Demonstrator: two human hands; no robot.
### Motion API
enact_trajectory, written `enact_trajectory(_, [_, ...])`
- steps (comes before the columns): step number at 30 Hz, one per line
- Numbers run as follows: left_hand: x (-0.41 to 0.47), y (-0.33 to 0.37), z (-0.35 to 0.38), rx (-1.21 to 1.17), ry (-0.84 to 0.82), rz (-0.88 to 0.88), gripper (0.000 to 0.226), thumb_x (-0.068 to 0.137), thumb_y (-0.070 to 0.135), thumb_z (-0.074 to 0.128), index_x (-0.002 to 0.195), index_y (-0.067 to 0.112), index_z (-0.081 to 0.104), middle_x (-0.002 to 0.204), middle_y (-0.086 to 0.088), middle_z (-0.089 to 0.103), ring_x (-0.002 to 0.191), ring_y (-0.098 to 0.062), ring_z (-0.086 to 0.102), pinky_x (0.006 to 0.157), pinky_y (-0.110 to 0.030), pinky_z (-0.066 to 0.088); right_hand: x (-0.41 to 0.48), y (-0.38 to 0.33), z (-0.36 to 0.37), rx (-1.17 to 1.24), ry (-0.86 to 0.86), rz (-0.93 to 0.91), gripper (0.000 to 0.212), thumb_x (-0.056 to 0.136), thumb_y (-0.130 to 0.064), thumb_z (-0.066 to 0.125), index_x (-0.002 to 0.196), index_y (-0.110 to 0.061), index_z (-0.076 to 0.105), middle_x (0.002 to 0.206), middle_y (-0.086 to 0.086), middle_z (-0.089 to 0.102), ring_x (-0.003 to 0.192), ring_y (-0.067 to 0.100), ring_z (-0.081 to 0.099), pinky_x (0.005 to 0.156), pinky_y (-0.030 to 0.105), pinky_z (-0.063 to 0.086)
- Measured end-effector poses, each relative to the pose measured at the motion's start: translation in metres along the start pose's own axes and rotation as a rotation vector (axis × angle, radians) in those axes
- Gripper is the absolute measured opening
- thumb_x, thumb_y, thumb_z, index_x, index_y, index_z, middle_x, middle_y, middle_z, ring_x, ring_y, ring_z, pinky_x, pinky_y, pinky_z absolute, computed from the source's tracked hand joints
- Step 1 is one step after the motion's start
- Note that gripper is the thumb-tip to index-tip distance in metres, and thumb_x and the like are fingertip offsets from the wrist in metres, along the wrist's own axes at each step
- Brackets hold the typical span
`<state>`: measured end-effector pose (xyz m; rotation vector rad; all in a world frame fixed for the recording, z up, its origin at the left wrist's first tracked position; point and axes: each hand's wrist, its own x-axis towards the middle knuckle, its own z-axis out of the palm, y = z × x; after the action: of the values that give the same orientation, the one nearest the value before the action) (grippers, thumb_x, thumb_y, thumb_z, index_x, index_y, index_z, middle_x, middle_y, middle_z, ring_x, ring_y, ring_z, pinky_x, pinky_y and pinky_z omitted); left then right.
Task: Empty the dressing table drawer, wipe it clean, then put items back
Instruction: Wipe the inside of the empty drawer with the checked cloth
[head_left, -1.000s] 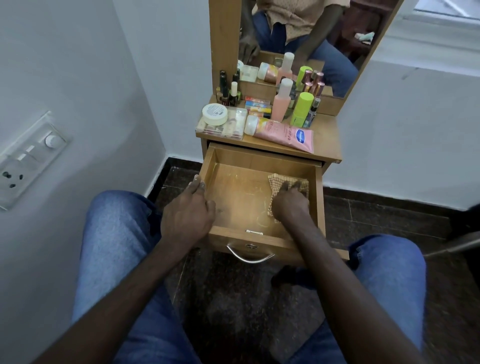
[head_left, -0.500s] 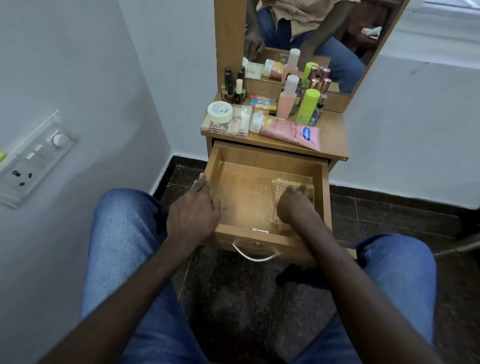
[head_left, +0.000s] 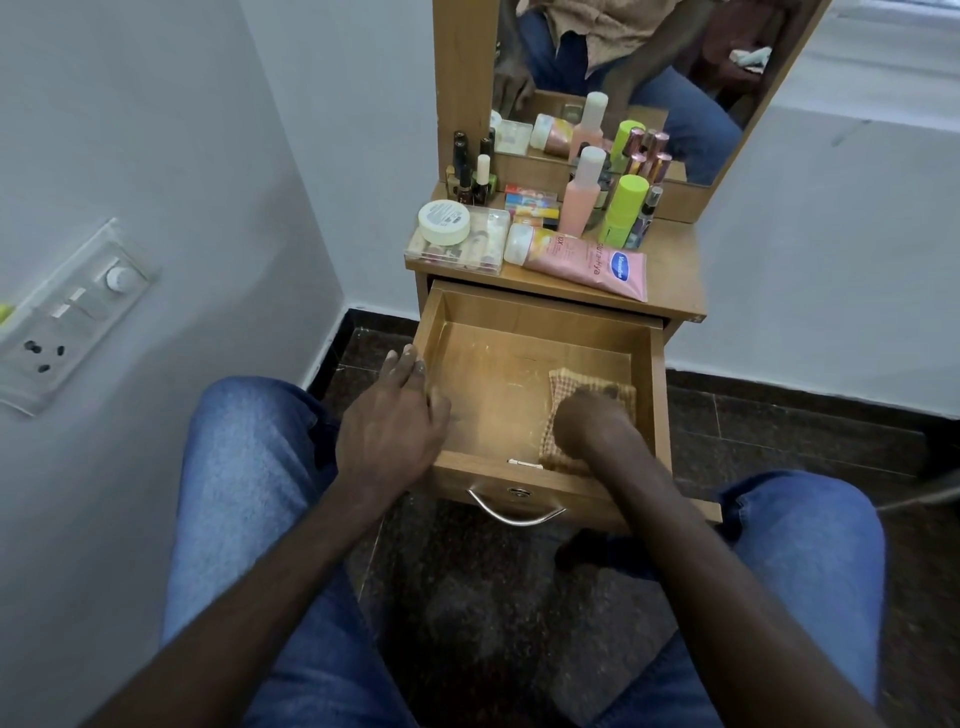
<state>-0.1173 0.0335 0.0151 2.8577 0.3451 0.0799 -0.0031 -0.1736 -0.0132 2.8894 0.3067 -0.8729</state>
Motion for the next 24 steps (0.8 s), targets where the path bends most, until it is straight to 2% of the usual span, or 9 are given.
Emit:
enact_trajectory(2, [0.002,-0.002,0.003,0.025,-0.006,0.059,0.068,0.104,0.043,0.018,0.151,0.003,0.047,0.162,-0.012,0.039,0.153,-0.024,0.031,0.122,-0.041,0.035,-0.006,-0.006,0.013,-0.084,-0.025,-0.004,0.038,0.105,-0.014,0.046,0.137,0.004,0.054,0.158,0.036,0.032,0.144,0.058,0.033,0.115,0.066,0.039])
enact_trajectory(5, [0.004,-0.004,0.004,0.059,-0.022,0.108,0.074,0.104,0.048,0.010,0.153,0.004,0.043,0.163,-0.012,0.036,0.155,-0.023,0.027,0.126,-0.041,0.028,0.000,0.002,-0.001,0.049,0.079,-0.008,0.064,0.106,-0.017,0.047,0.163,-0.007,0.019,0.170,0.028,-0.004,0.152,0.057,0.014,0.118,0.065,0.036])
enact_trajectory(7, [0.005,-0.004,0.002,0.070,-0.037,0.114,0.077,0.103,0.050,0.008,0.155,0.005,0.041,0.165,-0.012,0.034,0.155,-0.021,0.026,0.126,-0.040,0.026,0.009,0.015,-0.013,0.105,0.136,-0.074,0.070,0.109,-0.020,0.044,0.167,-0.021,0.005,0.172,0.016,-0.015,0.156,0.052,0.006,0.123,0.065,0.025])
enact_trajectory(9, [0.005,-0.005,0.001,0.060,-0.050,0.111,0.077,0.102,0.050,0.007,0.156,0.005,0.039,0.166,-0.011,0.031,0.156,-0.020,0.025,0.127,-0.039,0.025,0.013,0.021,-0.017,0.119,0.134,-0.079,0.065,0.110,-0.022,0.043,0.167,-0.020,0.011,0.173,0.016,-0.010,0.154,0.049,0.021,0.120,0.061,0.033])
enact_trajectory(11, [0.005,-0.006,0.001,0.040,-0.063,0.112,0.077,0.101,0.048,0.007,0.156,0.005,0.038,0.166,-0.012,0.030,0.156,-0.020,0.024,0.127,-0.039,0.026,0.004,0.013,-0.008,0.096,0.129,0.008,0.057,0.108,-0.019,0.046,0.160,-0.006,0.028,0.168,0.026,0.010,0.133,0.045,0.052,0.103,0.050,0.055])
enact_trajectory(13, [0.003,-0.006,0.002,0.034,-0.063,0.117,0.076,0.101,0.047,0.008,0.156,0.004,0.039,0.166,-0.013,0.030,0.156,-0.020,0.024,0.126,-0.039,0.027,-0.012,0.001,0.006,-0.005,0.083,0.049,0.051,0.105,-0.019,0.050,0.150,0.004,0.039,0.156,0.033,0.026,0.113,0.039,0.063,0.091,0.041,0.061])
enact_trajectory(16, [0.002,-0.005,0.002,0.031,-0.064,0.116,0.075,0.101,0.045,0.009,0.155,0.004,0.040,0.166,-0.013,0.030,0.156,-0.021,0.025,0.126,-0.038,0.026,-0.017,-0.008,0.011,-0.055,0.089,0.059,0.054,0.104,-0.024,0.055,0.148,0.005,0.042,0.156,0.034,0.024,0.127,0.046,0.052,0.100,0.046,0.057])
enact_trajectory(20, [0.003,-0.003,-0.001,0.026,-0.067,0.111,0.075,0.100,0.046,0.008,0.156,0.005,0.039,0.167,-0.011,0.028,0.156,-0.020,0.023,0.125,-0.037,0.024,0.004,0.013,-0.018,0.144,0.176,0.012,0.072,0.104,-0.045,0.056,0.160,-0.010,0.027,0.170,0.019,0.001,0.154,0.050,0.009,0.116,0.062,0.035])
enact_trajectory(24, [0.003,-0.004,-0.001,0.017,-0.044,0.101,0.074,0.100,0.045,0.011,0.153,0.005,0.044,0.165,-0.010,0.032,0.155,-0.019,0.027,0.125,-0.037,0.029,0.004,0.020,-0.023,0.112,0.098,0.030,0.069,0.105,-0.037,0.056,0.161,-0.008,0.027,0.171,0.021,-0.004,0.156,0.051,0.002,0.119,0.063,0.031])
